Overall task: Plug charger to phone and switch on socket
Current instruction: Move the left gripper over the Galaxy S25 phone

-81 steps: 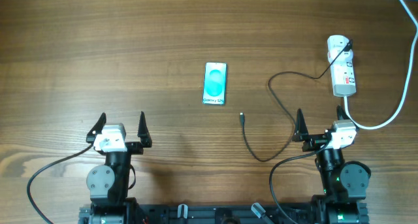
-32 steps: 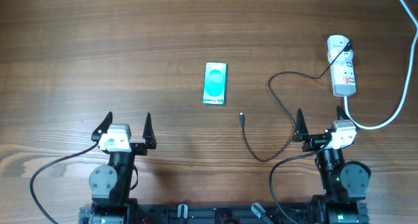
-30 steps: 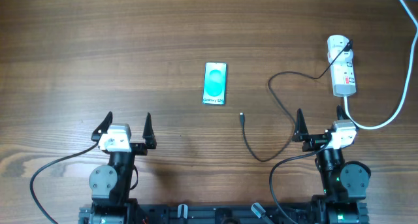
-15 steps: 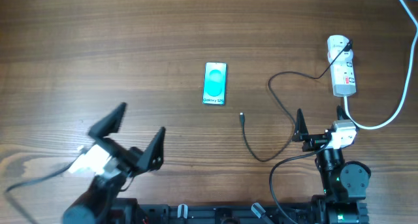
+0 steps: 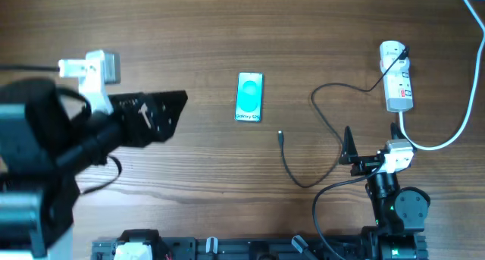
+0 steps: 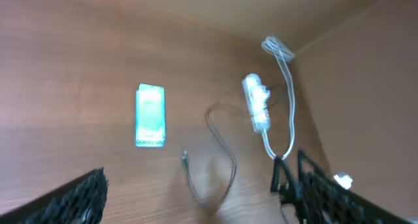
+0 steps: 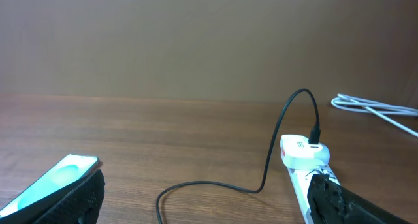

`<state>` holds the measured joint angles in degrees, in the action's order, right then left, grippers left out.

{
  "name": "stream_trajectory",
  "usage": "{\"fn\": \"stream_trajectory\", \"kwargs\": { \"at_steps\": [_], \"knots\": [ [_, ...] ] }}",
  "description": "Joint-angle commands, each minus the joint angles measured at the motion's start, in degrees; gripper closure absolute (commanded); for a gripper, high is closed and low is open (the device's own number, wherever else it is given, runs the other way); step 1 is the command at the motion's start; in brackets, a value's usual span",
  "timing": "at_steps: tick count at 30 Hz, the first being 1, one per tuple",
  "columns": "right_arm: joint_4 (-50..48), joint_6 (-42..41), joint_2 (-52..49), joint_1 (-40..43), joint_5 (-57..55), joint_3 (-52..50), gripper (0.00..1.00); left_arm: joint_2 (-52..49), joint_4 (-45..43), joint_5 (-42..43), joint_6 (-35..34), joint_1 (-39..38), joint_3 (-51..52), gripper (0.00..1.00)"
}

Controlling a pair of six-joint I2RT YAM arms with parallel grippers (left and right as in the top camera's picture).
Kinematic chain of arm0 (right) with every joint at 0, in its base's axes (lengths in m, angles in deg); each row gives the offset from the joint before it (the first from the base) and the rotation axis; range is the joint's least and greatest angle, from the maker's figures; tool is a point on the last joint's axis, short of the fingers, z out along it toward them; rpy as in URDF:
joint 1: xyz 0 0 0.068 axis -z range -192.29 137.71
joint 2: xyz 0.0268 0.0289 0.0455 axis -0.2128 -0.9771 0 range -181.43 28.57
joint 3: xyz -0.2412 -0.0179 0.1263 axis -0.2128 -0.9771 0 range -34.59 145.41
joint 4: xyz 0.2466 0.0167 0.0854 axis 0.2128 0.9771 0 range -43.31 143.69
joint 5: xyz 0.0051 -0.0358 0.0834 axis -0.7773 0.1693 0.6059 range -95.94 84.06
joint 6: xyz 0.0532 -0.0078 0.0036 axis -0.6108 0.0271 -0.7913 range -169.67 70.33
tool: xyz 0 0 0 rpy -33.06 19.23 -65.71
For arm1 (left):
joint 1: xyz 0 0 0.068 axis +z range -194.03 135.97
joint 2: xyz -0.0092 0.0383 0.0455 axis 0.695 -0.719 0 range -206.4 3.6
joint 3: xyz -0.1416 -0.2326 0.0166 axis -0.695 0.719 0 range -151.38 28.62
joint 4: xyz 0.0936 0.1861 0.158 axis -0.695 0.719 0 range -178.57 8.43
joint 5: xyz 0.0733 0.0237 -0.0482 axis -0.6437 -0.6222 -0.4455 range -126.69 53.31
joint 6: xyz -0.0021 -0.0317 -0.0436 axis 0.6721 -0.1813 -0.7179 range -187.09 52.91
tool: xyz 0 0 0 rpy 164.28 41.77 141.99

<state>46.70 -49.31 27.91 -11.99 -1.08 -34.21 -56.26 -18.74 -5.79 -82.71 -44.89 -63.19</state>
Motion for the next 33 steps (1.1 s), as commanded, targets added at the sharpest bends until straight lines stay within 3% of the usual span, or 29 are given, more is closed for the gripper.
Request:
{"fn": "stream_trajectory", "kwargs": {
  "at_steps": [1,6,10,14,18,33],
  "knots": [
    [-0.07,1.01,0.46,-0.28,-0.55,-0.07,0.0,-8.17,8.94,-8.76,-1.64,-3.58,-10.21,0.0],
    [-0.09,1.01,0.46,-0.28,-0.55,-0.07,0.0,-24.24,16.65,-22.84,-9.14,-16.22,-17.42,0.0],
    [-0.09,1.01,0.46,-0.28,-0.55,-0.07,0.0,-37.29,17.79,-29.55,-10.64,-23.5,-17.84,0.0],
    [-0.07,1.01,0.46,-0.28,-0.55,-0.07,0.0,-50.93,12.31,-29.88,-10.6,-26.18,-17.81,0.0],
    [-0.07,1.01,0.46,-0.28,-0.55,-0.07,0.0,-57.59,7.98,-27.45,-10.6,-26.4,-17.79,0.0],
    [-0.09,1.01,0.46,-0.28,-0.55,-0.07,0.0,-71.1,-5.35,-25.83,-10.56,-29.11,-17.11,0.0]
  ]
}}
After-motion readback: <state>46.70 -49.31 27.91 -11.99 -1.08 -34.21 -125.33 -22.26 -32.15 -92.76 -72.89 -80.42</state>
